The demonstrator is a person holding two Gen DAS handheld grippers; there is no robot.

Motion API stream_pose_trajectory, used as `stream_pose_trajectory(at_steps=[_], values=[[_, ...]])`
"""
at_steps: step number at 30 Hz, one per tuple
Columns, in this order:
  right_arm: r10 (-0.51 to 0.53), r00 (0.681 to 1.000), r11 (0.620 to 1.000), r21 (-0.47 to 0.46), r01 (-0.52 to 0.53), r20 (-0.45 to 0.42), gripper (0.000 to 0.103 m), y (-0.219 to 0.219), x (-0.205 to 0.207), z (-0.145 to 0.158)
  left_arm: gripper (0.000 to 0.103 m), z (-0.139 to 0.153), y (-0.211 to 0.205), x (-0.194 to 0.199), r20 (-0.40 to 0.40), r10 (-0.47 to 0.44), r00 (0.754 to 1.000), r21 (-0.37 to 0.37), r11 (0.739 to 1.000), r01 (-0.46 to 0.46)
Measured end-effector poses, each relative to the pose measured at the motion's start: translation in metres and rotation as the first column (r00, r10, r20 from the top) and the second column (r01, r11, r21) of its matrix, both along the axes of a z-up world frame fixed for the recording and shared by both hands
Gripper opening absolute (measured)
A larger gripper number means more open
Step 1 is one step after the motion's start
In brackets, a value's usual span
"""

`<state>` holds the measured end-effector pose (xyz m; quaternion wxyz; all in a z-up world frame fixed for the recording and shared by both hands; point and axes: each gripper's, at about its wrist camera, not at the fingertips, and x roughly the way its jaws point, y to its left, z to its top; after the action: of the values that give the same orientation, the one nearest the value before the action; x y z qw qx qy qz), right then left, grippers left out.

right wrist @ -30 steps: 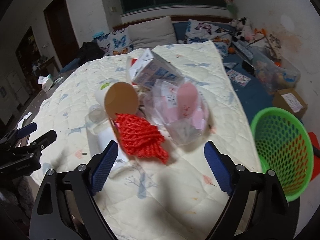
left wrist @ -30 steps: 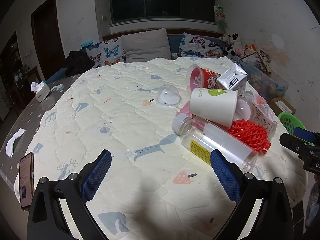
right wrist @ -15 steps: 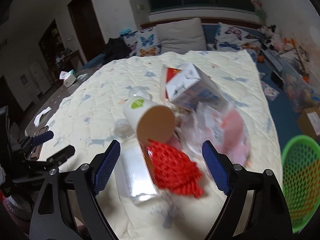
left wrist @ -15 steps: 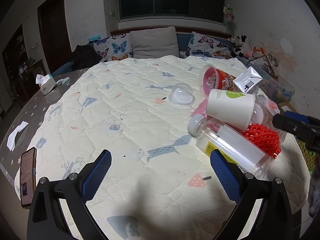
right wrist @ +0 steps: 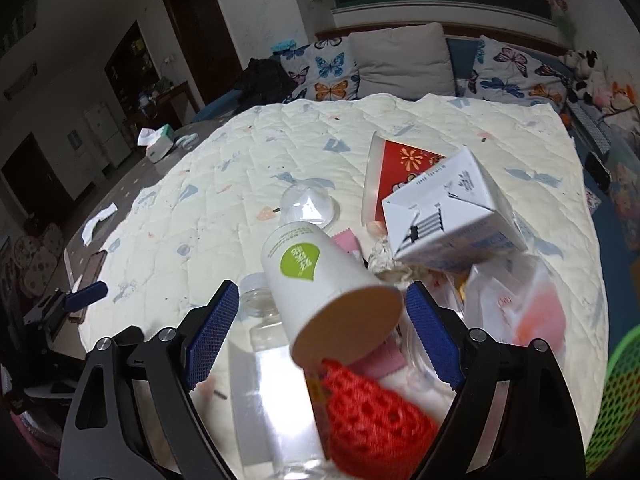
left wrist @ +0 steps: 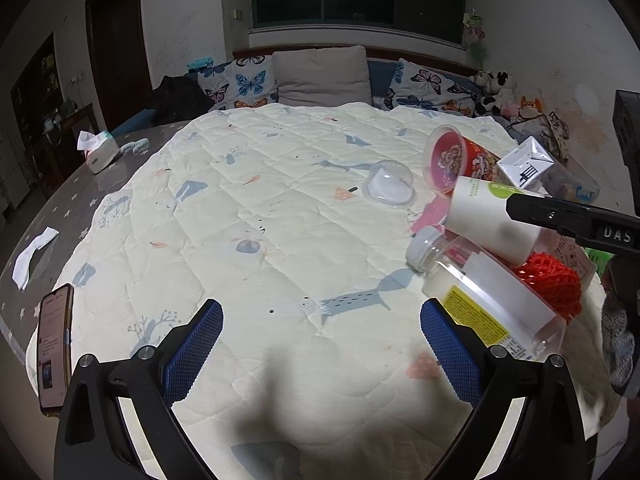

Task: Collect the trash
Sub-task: 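Grasp the white paper cup with the right gripper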

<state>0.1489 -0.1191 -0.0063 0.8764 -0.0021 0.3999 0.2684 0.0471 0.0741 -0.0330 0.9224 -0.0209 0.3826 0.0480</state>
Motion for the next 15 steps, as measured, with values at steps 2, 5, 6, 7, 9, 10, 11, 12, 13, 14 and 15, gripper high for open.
stream_pose_trajectory(at_steps=[2,5,6,7,9,10,11,12,13,14,15], values=[[0.005,1.000,1.000,-0.009,-0.005,-0.003,0.088,0.003,0.005,-0.004,0.096,-0.002,0.002,0.001,-0.005,0.002,1.000,-0.006,1.000,-0.002],[0.012,1.000,1.000,-0.014,-0.012,-0.016,0.088,0.007,0.012,-0.012,0.096,-0.004,0.003,0.003,-0.013,0.003,1.000,-0.010,1.000,-0.003],[0.013,1.000,1.000,-0.015,-0.013,-0.020,0.088,0.007,0.014,-0.013,0.096,-0.004,0.003,0.004,-0.014,0.003,1.000,-0.010,1.000,-0.003],[0.016,1.000,1.000,-0.013,-0.017,-0.024,0.088,0.007,0.015,-0.015,0.096,-0.004,0.003,0.004,-0.015,0.003,1.000,-0.009,1.000,-0.003],[0.020,0.999,1.000,-0.007,-0.020,-0.031,0.088,0.008,0.018,-0.018,0.096,-0.004,0.004,0.005,-0.018,0.004,1.000,-0.013,1.000,-0.005],[0.022,0.999,1.000,-0.007,-0.023,-0.036,0.088,0.008,0.018,-0.020,0.096,-0.005,0.004,0.005,-0.020,0.005,1.000,-0.014,1.000,-0.005],[0.025,0.999,1.000,-0.006,-0.025,-0.037,0.086,0.009,0.018,-0.020,0.096,-0.005,0.004,0.006,-0.022,0.005,1.000,-0.015,1.000,-0.006],[0.025,0.999,1.000,-0.008,-0.025,-0.034,0.082,0.009,0.018,-0.020,0.096,-0.005,0.003,0.006,-0.023,0.005,1.000,-0.014,1.000,-0.005],[0.030,0.999,0.999,-0.009,-0.031,-0.034,0.079,0.009,0.017,-0.020,0.096,-0.005,0.003,0.006,-0.024,0.004,1.000,-0.014,1.000,-0.005],[0.035,0.999,0.999,-0.005,-0.035,-0.038,0.072,0.008,0.017,-0.020,0.096,-0.006,0.002,0.006,-0.025,0.004,1.000,-0.014,1.000,-0.004],[0.035,0.999,0.999,-0.001,-0.035,-0.039,0.072,0.008,0.016,-0.019,0.096,-0.006,0.001,0.006,-0.026,0.001,1.000,-0.015,1.000,-0.001]])
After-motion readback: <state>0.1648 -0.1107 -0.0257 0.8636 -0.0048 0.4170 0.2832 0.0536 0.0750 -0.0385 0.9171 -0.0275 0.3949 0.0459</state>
